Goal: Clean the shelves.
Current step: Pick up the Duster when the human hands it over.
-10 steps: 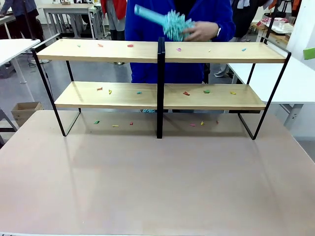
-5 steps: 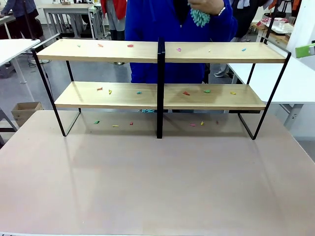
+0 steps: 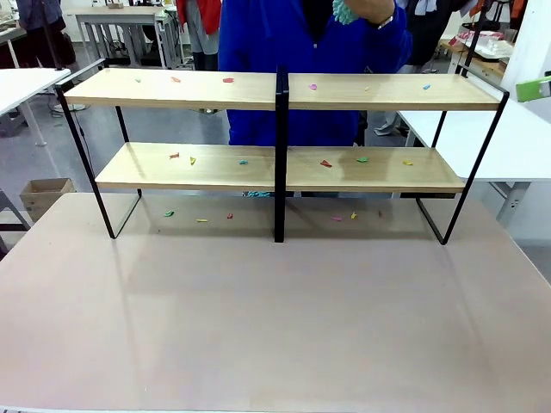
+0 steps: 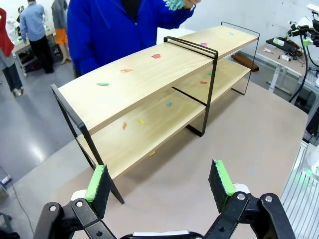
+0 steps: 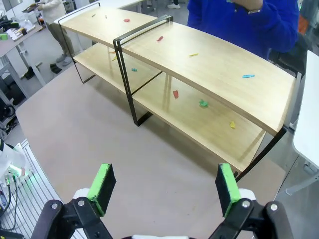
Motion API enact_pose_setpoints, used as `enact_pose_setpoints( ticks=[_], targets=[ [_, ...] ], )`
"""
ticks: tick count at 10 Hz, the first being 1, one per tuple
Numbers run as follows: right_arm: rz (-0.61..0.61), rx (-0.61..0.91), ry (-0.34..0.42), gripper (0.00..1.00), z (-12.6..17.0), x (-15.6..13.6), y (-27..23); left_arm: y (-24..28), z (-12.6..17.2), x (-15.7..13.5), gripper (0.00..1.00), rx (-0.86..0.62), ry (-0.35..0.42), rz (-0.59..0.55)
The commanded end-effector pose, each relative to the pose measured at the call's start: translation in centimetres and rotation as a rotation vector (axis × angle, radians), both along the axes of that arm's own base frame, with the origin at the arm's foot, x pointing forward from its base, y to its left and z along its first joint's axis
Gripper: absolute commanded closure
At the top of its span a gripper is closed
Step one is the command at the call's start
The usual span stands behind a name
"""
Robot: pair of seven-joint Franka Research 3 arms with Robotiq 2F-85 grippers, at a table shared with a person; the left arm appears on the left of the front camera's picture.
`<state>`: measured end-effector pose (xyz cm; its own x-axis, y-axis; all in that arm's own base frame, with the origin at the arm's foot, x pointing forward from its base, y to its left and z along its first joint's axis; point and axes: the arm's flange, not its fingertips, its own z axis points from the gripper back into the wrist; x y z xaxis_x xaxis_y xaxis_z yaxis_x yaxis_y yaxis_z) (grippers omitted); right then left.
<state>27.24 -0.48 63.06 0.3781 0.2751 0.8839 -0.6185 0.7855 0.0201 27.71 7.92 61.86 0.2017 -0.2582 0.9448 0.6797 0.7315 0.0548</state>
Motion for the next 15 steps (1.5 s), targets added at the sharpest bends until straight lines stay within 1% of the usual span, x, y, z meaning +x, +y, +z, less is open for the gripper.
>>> enact_pose_setpoints(
  ticks=[1,9,10,11,12,13,14,15],
  targets=[
    [0.003,0.0,0.004,0.0,-0.1,0.0,-0.1,-0.1,0.0,0.0,0.0,0.0,-0.004,-0.012],
    [0.0,0.0,0.0,0.0,0.0,0.0,0.0,-0.1,0.0,0.0,0.0,0.0,-0.004,-0.012],
    [-0.049,0.045,0.138,0.0,2.0,2.4,0.7,-0.1,0.0,0.0,0.0,0.0,-0.004,-0.012],
    [-0.068,0.113,0.331,0.0,4.6,5.4,1.8,-0.1,0.0,0.0,0.0,0.0,-0.004,-0.012],
    [-0.122,0.163,0.45,0.0,6.7,8.6,2.7,-0.1,0.0,0.0,0.0,0.0,-0.004,-0.012],
    [-0.132,0.196,0.551,0.0,7.5,11.8,3.5,-0.1,0.0,0.0,0.0,0.0,-0.004,-0.012],
    [-0.11,0.236,0.565,0.0,7.3,14.3,4.5,-0.1,0.0,0.0,0.0,0.0,-0.004,-0.012],
    [-0.094,0.321,0.371,0.0,7.6,14.4,4.8,-0.1,0.0,0.0,0.0,0.0,-0.004,-0.012]
  ],
)
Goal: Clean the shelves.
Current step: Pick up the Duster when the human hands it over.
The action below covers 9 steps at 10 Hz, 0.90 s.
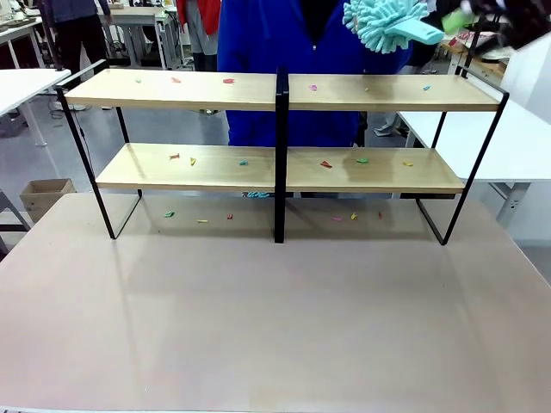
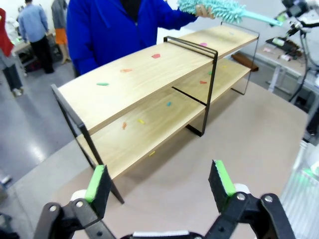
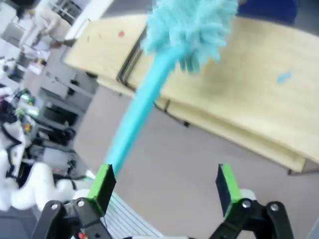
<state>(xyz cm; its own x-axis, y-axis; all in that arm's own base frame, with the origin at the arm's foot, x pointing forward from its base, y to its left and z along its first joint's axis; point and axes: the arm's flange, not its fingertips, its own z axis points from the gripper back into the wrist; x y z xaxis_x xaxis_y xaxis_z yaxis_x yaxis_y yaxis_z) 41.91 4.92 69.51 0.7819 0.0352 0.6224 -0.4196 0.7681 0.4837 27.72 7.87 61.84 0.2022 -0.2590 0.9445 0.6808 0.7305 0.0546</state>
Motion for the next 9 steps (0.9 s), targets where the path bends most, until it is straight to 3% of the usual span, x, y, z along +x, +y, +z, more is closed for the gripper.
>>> enact_pose_setpoints(
  ticks=[1,2,3,4,6,9],
  targets=[
    [0.022,-0.061,0.005,0.0,-1.2,-2.8,-0.8,0.0,0.0,0.0,0.0,-0.001,-0.005,-0.011],
    [0.0,0.0,0.0,0.0,0.0,0.0,0.0,0.0,0.0,0.0,0.0,-0.001,-0.005,-0.011],
    [0.016,-0.005,0.028,0.0,-0.2,-0.1,0.5,0.0,0.0,0.0,0.0,-0.001,-0.005,-0.011],
    [-0.026,0.093,0.101,0.0,0.0,0.7,0.4,0.0,0.0,0.0,0.0,-0.001,-0.005,-0.011],
    [-0.051,0.238,0.167,0.0,0.5,3.1,1.5,0.0,0.0,0.0,0.0,-0.001,-0.005,-0.011],
    [-0.099,0.28,0.235,0.0,-0.6,7.0,4.2,0.0,0.0,0.0,0.0,-0.001,-0.005,-0.011]
  ],
)
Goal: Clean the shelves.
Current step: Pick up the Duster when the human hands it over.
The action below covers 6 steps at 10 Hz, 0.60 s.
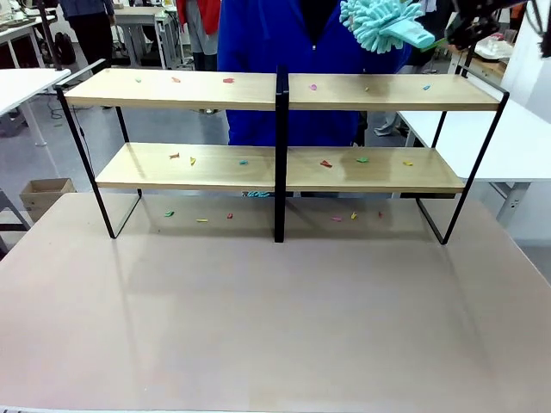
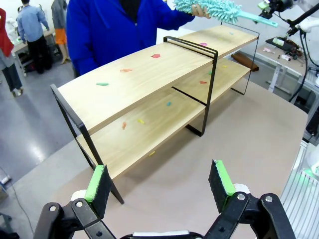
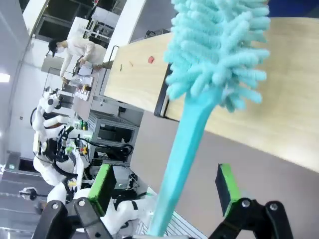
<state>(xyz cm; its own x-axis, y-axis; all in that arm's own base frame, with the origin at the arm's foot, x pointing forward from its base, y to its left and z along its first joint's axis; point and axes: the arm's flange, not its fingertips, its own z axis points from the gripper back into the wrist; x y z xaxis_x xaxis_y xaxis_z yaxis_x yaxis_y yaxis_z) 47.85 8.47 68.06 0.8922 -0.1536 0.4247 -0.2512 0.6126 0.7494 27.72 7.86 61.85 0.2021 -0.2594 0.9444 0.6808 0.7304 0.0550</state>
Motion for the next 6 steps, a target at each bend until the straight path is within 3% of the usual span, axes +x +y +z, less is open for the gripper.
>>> enact_pose_setpoints(
  ticks=[1,5,6],
  targets=[
    [-0.053,-0.009,0.031,0.0,0.71,1.73,0.82,-0.02,-0.01,-0.04,0.0,-0.001,-0.005,-0.011],
    [-0.072,-0.02,0.011,0.05,0.58,1.68,0.46,-0.02,-0.01,-0.04,0.0,-0.001,-0.005,-0.011],
    [-0.065,-0.032,0.016,0.59,0.35,1.63,0.41,-0.02,-0.01,-0.04,0.0,-0.001,-0.005,-0.011]
  ],
)
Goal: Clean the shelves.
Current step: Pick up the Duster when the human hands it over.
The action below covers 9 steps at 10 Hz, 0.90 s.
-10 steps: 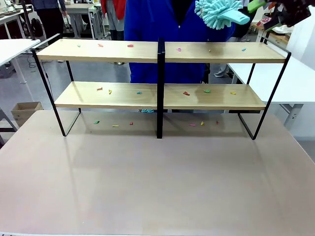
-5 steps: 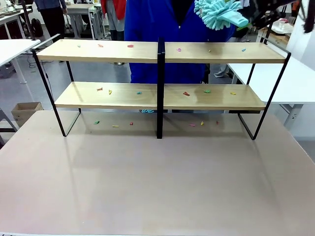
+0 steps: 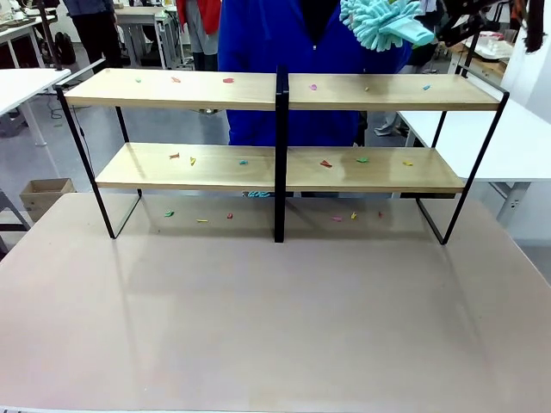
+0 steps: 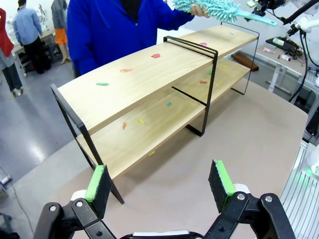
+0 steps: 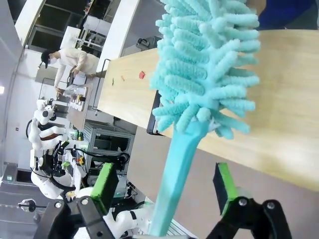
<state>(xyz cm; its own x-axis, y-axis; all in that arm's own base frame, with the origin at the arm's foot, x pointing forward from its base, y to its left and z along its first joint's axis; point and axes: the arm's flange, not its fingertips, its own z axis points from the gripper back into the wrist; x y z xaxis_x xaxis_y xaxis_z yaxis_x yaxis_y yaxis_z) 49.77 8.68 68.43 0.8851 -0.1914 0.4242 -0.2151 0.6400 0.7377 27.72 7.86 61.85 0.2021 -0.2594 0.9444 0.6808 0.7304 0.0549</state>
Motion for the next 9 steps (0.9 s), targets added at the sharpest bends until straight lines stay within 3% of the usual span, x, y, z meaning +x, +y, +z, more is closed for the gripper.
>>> enact_pose_setpoints(
  ticks=[1,2,4,5,7,9],
  targets=[
    [-0.009,-0.011,0.015,0.61,-0.1,-0.4,0.2,0.0,0.0,0.0,0.0,-0.001,-0.005,-0.011],
    [-0.02,-0.014,0.009,1.0,-0.2,-0.6,0.1,0.0,0.0,0.0,0.0,-0.001,-0.005,-0.011],
    [-0.023,-0.011,0.005,1.0,-0.2,-0.8,-0.4,0.0,0.0,0.0,0.0,-0.001,-0.005,-0.011],
    [-0.025,-0.013,0.0,0.81,-0.2,-1.0,-0.5,0.0,0.0,0.0,0.0,-0.001,-0.005,-0.011],
    [-0.027,-0.02,-0.004,1.0,-0.1,-1.2,-0.7,0.0,0.0,0.0,0.0,-0.001,-0.005,-0.011],
    [-0.024,-0.026,-0.003,1.0,-0.1,-1.4,-0.7,0.0,0.0,0.0,0.0,-0.001,-0.005,-0.011]
  ],
)
